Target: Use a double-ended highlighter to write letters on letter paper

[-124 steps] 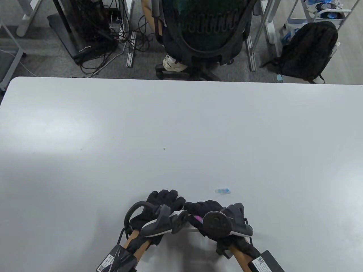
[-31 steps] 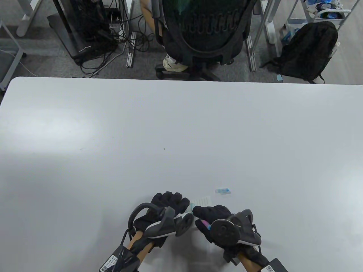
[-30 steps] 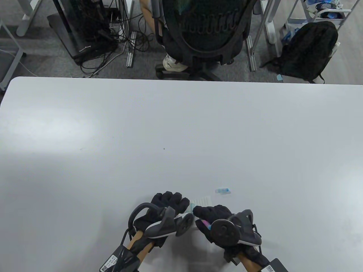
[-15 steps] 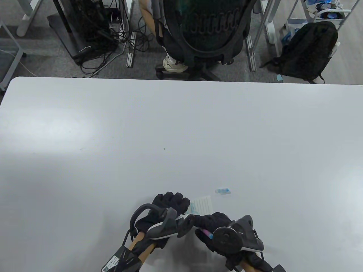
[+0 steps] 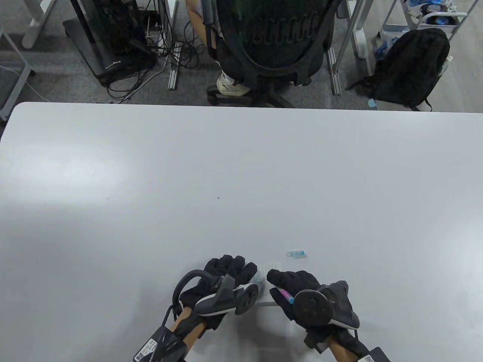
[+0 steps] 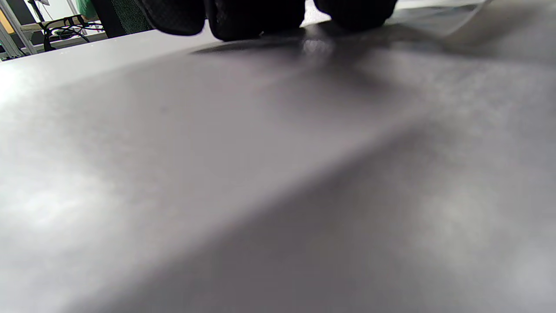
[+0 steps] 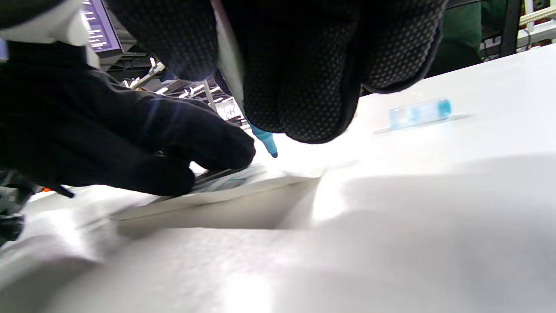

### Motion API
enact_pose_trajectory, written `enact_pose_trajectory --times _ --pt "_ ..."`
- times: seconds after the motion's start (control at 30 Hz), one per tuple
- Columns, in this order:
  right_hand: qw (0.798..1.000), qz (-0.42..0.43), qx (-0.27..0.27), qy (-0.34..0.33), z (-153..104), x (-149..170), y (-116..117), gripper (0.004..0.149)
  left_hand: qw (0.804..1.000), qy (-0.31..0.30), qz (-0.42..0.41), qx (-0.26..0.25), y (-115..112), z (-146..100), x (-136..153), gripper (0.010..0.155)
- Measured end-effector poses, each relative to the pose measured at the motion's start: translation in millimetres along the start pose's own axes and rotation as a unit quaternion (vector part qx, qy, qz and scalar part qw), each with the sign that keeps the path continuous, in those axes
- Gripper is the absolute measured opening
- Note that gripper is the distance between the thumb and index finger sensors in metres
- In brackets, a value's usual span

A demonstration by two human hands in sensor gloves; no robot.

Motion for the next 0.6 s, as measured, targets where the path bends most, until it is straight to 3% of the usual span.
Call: enact_pose_trajectory --times 0.6 --pt "1.0 -0.007 -0.003 0.003 6.6 6.9 2.4 0.051 1.0 -0.012 0.005 0.014 -0.9 2.8 -2.7 0.057"
Point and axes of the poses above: the tracker on the back of each hand, its own x axis roughly to the little-finger side, its own z axis roughly from the wrist to the fingertips, y = z × x, the point moved 3 cm from there along z, roughly from the wrist to the fingertips, and after that the axes turned 8 degrees about -y, right-handed, at the moved point
